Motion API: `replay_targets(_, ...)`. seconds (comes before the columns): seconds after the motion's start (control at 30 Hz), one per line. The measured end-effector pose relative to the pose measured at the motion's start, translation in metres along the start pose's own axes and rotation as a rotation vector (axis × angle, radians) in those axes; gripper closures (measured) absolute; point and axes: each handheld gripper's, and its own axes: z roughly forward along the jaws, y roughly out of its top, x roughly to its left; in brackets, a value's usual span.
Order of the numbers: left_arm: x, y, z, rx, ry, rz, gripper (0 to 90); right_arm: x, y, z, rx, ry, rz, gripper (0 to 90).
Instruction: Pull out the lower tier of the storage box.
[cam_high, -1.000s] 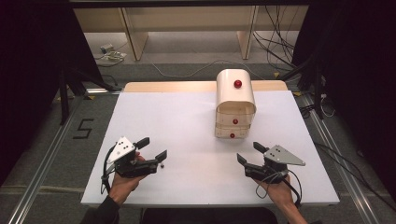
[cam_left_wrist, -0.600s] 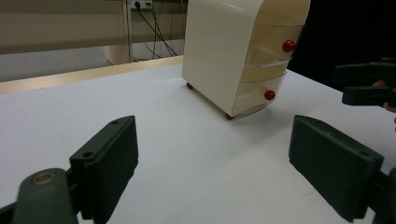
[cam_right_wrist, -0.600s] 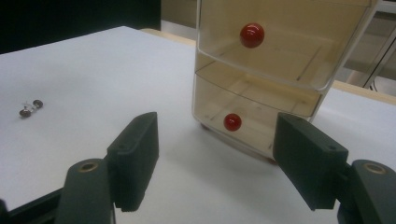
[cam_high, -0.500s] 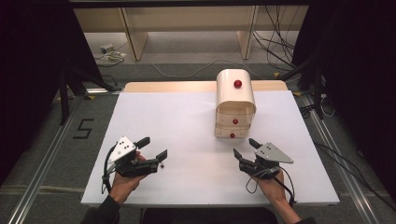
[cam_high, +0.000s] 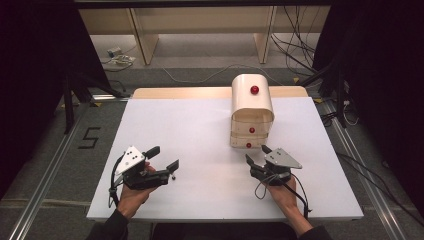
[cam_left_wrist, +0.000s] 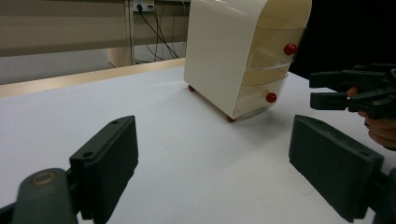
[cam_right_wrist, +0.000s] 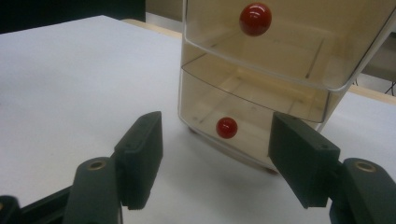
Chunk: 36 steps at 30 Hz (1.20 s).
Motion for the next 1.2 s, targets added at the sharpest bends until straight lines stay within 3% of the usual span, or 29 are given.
replay_targets(0.47,0.0,0.0,0.0,-0.009,0.003,-0.001,15.6,0.004,-0.006,0.025,0.038,-0.041,-0.003,41.1)
replay_targets(0.8,0.0,0.001,0.0,-0.013,0.002,-0.002,15.6,0.005,-0.01,0.037,0.036,-0.091,0.019,47.0)
replay_targets(1.2,0.0,0.001,0.0,-0.011,0.001,0.003,15.6,0.004,-0.013,0.045,0.031,-0.113,0.027,55.3)
